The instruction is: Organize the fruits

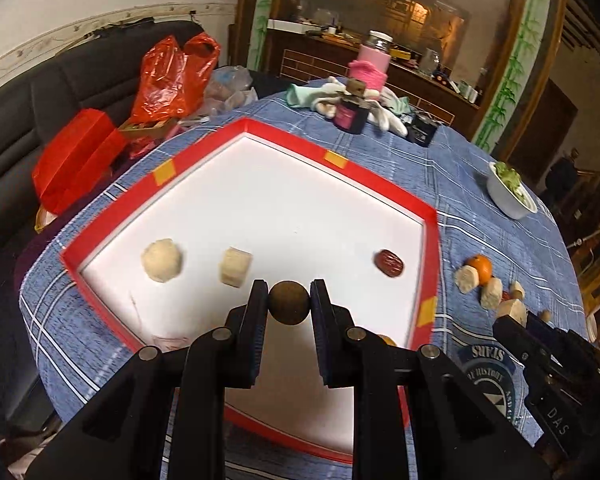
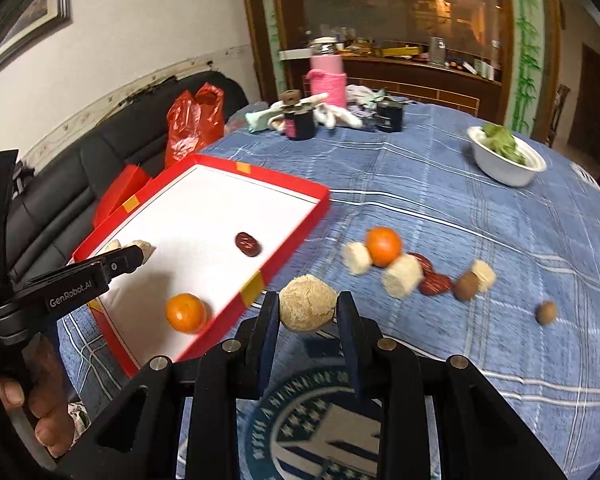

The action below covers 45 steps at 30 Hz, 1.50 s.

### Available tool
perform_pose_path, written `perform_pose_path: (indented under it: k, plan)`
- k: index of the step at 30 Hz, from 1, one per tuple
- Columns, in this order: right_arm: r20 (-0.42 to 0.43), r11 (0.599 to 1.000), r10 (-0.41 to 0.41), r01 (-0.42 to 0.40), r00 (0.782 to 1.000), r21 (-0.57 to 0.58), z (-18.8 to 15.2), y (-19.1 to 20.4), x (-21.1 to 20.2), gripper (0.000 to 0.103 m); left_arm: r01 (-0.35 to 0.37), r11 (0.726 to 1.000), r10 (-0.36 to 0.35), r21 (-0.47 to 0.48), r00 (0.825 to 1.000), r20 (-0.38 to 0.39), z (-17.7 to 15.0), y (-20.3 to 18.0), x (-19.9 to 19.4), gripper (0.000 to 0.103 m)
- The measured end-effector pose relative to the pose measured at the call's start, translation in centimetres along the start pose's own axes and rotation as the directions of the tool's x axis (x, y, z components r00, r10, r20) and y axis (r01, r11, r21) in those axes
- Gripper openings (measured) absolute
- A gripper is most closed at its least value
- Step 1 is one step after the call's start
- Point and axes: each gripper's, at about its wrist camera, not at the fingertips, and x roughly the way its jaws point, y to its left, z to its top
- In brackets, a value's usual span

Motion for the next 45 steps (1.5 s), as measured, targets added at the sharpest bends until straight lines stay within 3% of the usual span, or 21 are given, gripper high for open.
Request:
perform_pose_path:
  k: [11,20,45]
  plan:
    - [-0.013,0.998,0.005,-0.006,1.0,-0.055,2.0,2.5,2.4,0.029,-0.021,1.0,0.021,0.008,1.0,0.006,0.8,0.5,0.8,0.019]
    - [-0.001,0.999,0.032,-0.033,0.999,-0.039,3.3,3.3,3.7,0.029,-0.066,0.997,0.063,0.039,0.996,0.056,3.0,-0.6,1.2,0.019]
    - [-0.048,0.994,0.103,-0.104,0.994,-0.031,3.5,4.7,7.6,0.029,-0.167,0.986,0.166,0.017,0.986,0.019,4.2,1.0,4.7,0.019]
